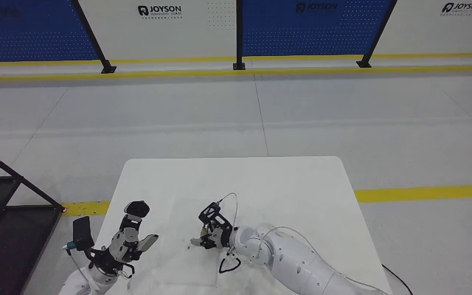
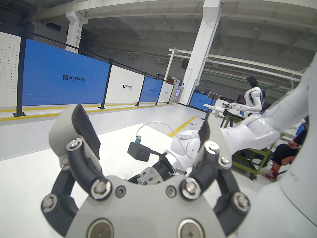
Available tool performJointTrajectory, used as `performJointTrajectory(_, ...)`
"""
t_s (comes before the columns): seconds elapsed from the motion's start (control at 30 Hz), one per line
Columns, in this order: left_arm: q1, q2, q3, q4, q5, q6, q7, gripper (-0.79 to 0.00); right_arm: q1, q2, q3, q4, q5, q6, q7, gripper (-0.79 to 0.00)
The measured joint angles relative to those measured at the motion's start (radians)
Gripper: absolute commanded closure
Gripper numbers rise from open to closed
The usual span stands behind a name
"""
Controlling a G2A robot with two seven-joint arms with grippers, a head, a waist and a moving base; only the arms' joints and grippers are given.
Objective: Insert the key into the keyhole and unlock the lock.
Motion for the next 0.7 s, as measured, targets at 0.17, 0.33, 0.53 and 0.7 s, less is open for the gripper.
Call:
performJointTrajectory(0.17, 0.000, 0.000, 0.000, 0.000, 0.000, 0.000, 0.000, -0.785, -0.026, 0.012, 0.029, -0.035, -0.016, -0.033, -0.064, -0.785)
performJointTrajectory(0.33, 0.000, 0.000, 0.000, 0.000, 0.000, 0.000, 0.000, -0.785, -0.078, 0.044, 0.082, -0.106, -0.039, -0.109, -0.103, -0.785)
performJointTrajectory(0.53, 0.000, 0.000, 0.000, 0.000, 0.000, 0.000, 0.000, -0.785, -0.191, 0.109, 0.174, -0.239, -0.102, -0.285, -0.159, -0.785)
performJointTrajectory(0.7, 0.000, 0.000, 0.000, 0.000, 0.000, 0.000, 0.000, -0.785, -0.303, 0.168, 0.271, -0.356, -0.164, -0.473, -0.198, -0.785)
